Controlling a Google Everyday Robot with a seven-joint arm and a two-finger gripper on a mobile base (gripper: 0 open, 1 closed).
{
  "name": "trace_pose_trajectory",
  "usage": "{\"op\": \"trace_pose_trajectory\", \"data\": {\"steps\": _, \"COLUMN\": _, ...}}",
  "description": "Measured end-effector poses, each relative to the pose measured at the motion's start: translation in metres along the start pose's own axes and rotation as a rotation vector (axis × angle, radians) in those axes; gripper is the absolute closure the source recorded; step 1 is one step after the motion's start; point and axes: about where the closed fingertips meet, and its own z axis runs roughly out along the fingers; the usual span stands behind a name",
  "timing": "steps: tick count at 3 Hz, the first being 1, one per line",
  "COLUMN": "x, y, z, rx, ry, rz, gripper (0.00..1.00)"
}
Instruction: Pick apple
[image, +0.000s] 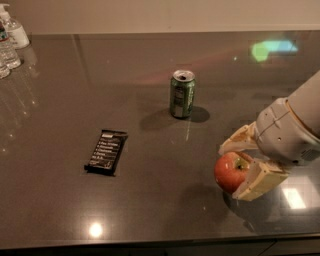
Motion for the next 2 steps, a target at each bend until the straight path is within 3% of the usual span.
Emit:
{"op": "trace_pose_trajectory", "data": {"steps": 1, "x": -0.016, "y": -0.023, "z": -0.031, "rx": 0.049, "ry": 0.028, "rz": 0.010, "gripper": 1.00}}
{"op": "trace_pose_trajectory", "data": {"steps": 2, "x": -0.029, "y": -0.045, "z": -0.059, "rx": 0.093, "ry": 0.029, "rz": 0.016, "gripper": 1.00}}
